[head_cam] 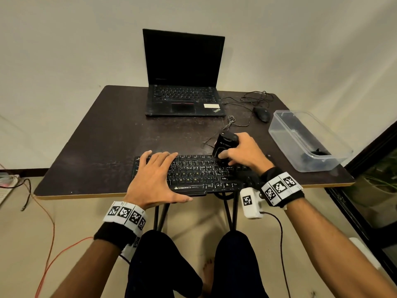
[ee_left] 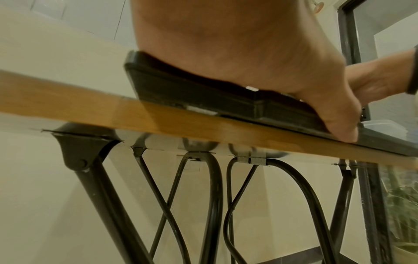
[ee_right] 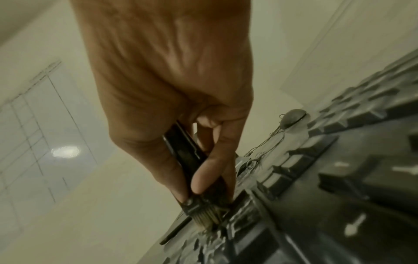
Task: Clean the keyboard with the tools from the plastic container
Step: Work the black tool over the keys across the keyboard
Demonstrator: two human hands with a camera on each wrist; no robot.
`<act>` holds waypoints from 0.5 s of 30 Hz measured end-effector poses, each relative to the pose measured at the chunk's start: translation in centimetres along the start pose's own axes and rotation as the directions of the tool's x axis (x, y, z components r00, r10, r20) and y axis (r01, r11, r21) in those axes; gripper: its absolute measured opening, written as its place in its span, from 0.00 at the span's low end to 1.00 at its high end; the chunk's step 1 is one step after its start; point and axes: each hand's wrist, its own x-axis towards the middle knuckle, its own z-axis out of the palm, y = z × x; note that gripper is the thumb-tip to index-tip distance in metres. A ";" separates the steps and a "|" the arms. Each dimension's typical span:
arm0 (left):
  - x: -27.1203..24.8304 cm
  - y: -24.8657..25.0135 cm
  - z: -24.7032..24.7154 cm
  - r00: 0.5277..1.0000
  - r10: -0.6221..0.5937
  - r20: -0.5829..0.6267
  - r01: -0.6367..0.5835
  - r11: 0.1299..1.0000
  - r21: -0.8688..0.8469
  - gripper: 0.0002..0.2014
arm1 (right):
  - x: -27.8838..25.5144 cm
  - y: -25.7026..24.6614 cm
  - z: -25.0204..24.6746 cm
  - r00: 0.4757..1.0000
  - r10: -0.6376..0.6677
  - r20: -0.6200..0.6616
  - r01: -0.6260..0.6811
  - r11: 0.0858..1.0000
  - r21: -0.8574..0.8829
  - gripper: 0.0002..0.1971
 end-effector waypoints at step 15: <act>-0.1 0.0 0.0 1.000 -0.002 0.000 0.002 1.000 -0.003 0.67 | -0.2 -0.3 0.4 0.998 -0.005 0.065 0.003 0.999 0.034 0.19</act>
